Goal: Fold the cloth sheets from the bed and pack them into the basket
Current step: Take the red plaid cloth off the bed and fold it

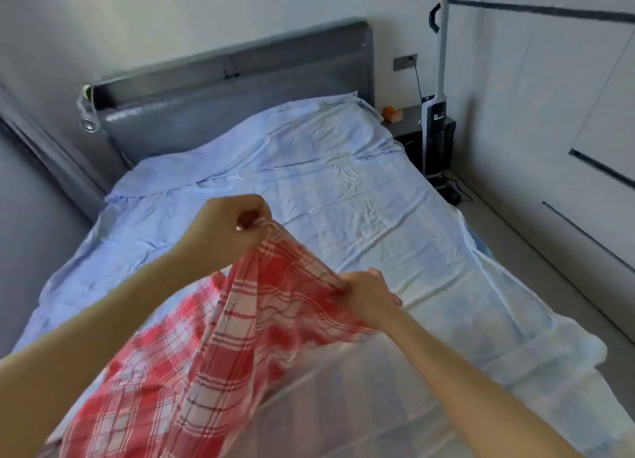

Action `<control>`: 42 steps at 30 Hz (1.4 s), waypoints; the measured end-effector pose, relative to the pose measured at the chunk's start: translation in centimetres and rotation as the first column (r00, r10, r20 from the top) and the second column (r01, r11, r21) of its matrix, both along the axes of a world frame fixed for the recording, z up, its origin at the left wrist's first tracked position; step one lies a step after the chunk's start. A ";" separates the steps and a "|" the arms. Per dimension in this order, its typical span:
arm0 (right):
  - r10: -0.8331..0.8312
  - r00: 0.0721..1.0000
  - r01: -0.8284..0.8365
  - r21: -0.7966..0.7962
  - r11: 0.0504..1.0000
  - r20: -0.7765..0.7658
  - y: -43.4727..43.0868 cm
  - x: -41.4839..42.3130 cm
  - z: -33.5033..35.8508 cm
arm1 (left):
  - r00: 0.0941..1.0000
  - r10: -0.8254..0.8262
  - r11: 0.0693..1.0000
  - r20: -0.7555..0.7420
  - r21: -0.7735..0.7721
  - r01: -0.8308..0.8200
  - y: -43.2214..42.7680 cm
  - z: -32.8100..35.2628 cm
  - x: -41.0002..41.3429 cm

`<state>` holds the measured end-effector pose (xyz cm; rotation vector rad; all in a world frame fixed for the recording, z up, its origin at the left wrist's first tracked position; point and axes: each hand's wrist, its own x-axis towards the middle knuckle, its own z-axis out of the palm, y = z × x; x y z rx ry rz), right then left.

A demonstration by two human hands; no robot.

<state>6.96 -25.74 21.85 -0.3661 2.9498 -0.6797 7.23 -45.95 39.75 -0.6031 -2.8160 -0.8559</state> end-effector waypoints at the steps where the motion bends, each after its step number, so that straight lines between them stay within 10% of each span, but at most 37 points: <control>1: -0.032 0.999 0.031 -0.028 0.999 -0.040 0.1 -0.5 0.6 | 0.995 0.062 0.998 -0.073 -0.009 -0.063 -0.5 2.4 -0.4; 8: -0.183 0.981 0.178 -0.078 0.981 -0.071 1.4 -3.8 4.8 | 0.808 0.418 0.907 -0.416 0.147 -0.394 -3.4 16.1 -2.7; 15: -0.224 0.953 0.214 -0.074 0.974 -0.204 3.7 -8.0 10.7 | 0.586 0.642 0.759 -0.494 0.516 -0.397 -8.4 28.5 -3.2; 19: -0.313 0.888 0.202 -0.325 0.924 -0.337 5.3 -13.3 20.0 | 0.474 0.702 0.709 -0.531 0.581 -0.399 -12.4 33.4 -1.8; 24: -0.393 0.849 -0.139 -0.868 0.477 -0.352 6.0 -17.8 37.0 | 0.382 0.774 0.626 -0.506 0.703 -0.339 -18.6 37.3 -0.3; 28: -0.102 0.981 -0.145 -0.974 0.171 -0.164 5.3 -18.9 46.0 | 0.478 0.806 0.561 -0.349 0.707 -0.430 -24.9 36.1 0.0; 36: 0.085 0.945 -0.327 -0.911 0.250 -0.316 4.4 -17.4 56.9 | 0.763 0.647 0.468 -0.006 0.792 -0.391 -34.2 37.4 -3.2; 39: -0.136 0.921 -0.228 -0.788 0.572 -0.365 2.6 -21.8 57.0 | 0.772 0.628 0.509 0.094 0.701 -0.499 -35.3 37.0 -5.8; 42: -0.233 0.882 0.127 -0.271 0.954 -0.409 -0.7 -29.4 51.3 | 0.649 0.754 0.560 0.100 0.419 -0.715 -32.1 32.0 -10.5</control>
